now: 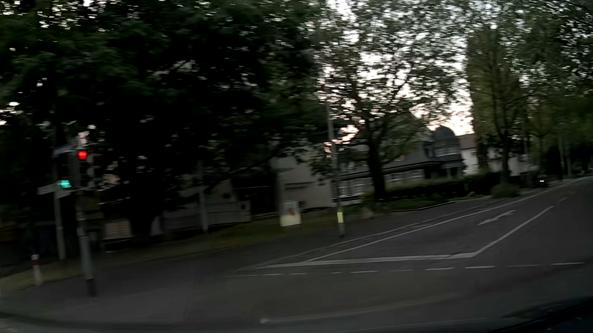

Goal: Follow the waypoints while adhering to traffic rules and regulations

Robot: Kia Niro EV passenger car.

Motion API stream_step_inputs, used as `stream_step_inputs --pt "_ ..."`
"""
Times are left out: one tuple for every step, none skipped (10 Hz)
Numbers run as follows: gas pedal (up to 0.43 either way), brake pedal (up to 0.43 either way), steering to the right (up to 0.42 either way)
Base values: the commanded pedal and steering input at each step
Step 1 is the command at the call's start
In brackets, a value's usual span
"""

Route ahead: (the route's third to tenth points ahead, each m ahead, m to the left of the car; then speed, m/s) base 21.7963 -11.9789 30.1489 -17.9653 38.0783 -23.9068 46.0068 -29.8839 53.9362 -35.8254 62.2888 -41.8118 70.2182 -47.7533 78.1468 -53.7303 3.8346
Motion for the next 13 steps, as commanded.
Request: stream_step_inputs --pt "0.138 0.0 0.493" --pt "0.138 0.0 0.477" --pt "0.15 0.0 0.463" --pt "0.15 0.0 0.451" --pt "0.157 0.0 0.437" --pt "0.169 0.0 0.42" --pt "0.169 0.0 0.403" --pt "0.169 0.0 0.382" --pt "0.169 0.0 0.36" --pt "0.169 0.0 0.334" --pt "0.169 0.0 0.317" --pt "0.169 0.0 0.295" --pt "0.169 0.0 0.276"
